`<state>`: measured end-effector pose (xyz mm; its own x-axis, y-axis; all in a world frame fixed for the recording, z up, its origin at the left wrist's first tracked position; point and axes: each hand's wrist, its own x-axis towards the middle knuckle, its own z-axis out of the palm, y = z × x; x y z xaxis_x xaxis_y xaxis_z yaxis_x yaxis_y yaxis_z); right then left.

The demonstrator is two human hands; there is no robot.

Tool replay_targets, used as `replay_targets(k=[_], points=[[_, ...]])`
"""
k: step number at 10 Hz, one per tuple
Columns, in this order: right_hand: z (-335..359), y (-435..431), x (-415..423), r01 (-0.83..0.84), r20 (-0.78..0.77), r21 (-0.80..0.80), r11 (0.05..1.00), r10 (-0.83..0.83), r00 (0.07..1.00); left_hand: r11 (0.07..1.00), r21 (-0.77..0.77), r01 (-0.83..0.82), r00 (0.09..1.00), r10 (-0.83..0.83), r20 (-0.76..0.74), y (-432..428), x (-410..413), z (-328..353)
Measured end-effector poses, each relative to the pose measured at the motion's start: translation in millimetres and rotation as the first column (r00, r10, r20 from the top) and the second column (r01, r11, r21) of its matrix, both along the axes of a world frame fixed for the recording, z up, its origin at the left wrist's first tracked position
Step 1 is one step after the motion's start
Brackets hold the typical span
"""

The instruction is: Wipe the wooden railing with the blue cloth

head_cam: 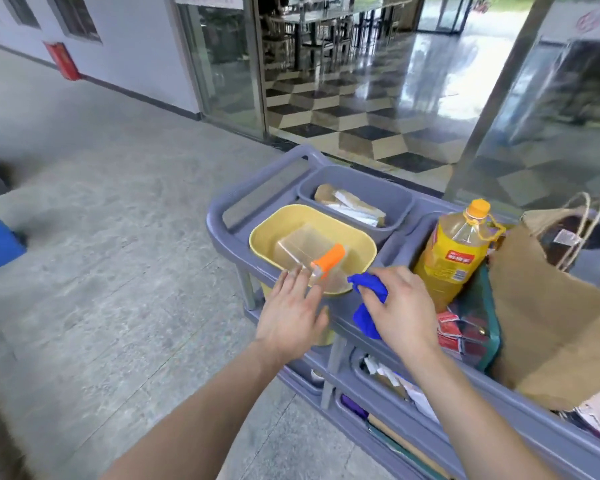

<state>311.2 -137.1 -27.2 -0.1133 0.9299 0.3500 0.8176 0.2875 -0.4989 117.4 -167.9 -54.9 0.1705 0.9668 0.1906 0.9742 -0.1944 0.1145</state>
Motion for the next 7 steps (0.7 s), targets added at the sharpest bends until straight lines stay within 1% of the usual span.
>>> replay_targets(k=[1,2,3,4,5,7], points=[[-19.0,11.0,-17.6,0.101,0.066,0.035,0.994,-0.103,0.992,0.996,-0.017,0.089,0.995,-0.088,0.045,32.1,-10.2,-10.9],[-45.1,13.3,-35.8,0.177,0.246,-0.097,0.979,-0.149,0.958,0.978,-0.004,0.210,0.976,-0.209,0.065,59.6,-15.9,-21.7],[-63.2,9.6,-45.1,0.233,0.295,-0.064,0.970,-0.205,0.933,0.942,-0.030,0.333,0.942,-0.332,0.051,83.9,-20.7,-33.1],[-67.8,10.1,-47.8,0.278,0.288,-0.039,0.960,-0.256,0.923,0.909,-0.050,0.413,0.910,-0.412,0.038,97.8,-21.9,-44.0],[-65.8,9.9,-52.1,0.302,0.315,-0.050,0.952,-0.272,0.910,0.907,-0.077,0.414,0.910,-0.414,0.027,100.7,-22.6,-49.8],[-57.8,9.2,-52.5,0.308,0.302,-0.114,0.945,-0.263,0.916,0.905,-0.104,0.412,0.911,-0.413,0.006,102.2,-23.5,-48.7]])
